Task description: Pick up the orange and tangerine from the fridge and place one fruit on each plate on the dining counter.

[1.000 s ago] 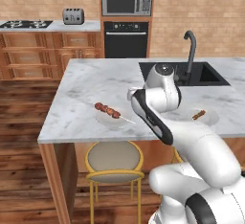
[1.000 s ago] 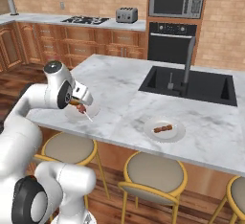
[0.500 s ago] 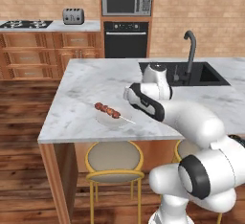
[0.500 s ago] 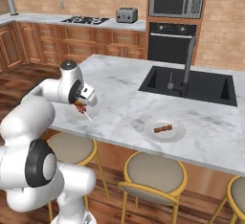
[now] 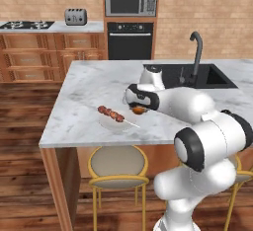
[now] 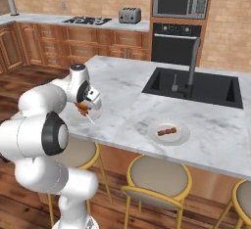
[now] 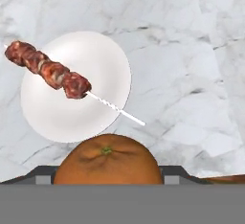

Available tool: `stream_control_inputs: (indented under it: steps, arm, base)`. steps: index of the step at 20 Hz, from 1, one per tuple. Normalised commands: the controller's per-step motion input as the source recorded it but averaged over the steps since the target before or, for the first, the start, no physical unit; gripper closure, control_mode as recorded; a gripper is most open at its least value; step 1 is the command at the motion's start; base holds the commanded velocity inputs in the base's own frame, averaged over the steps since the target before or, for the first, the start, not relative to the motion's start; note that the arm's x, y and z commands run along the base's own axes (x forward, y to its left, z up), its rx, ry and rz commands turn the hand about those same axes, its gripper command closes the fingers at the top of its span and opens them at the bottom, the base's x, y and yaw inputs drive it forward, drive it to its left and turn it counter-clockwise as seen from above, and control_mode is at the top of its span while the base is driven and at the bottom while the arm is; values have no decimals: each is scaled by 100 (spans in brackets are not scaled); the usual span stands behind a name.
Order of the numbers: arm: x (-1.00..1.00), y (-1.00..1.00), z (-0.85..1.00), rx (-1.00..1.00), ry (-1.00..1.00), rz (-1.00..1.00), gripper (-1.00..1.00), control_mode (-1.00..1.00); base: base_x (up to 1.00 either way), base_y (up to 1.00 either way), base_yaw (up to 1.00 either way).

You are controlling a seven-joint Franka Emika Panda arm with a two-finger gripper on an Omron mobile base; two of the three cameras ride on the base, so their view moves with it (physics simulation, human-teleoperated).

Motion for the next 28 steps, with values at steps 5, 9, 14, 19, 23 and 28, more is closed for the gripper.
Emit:
stream_control_inputs:
  steps: [5,9,14,19,23,28]
  arm:
    - [53,2,-23,0,3,-2,100,-100]
    - [59,1,-38,0,7,-1,100,-100]
    - [54,1,-43,0,12,-1,100,-100]
    - [44,8,-32,0,13,-2,100,-100]
    - [34,21,-37,2,13,-2,100,-100]
    - [35,2,-21,0,9,-2,100,-100]
  base:
    - [0,0,0]
    - [0,0,0]
    - [0,0,0]
    - [0,0,0]
    - [0,0,0]
    - [0,0,0]
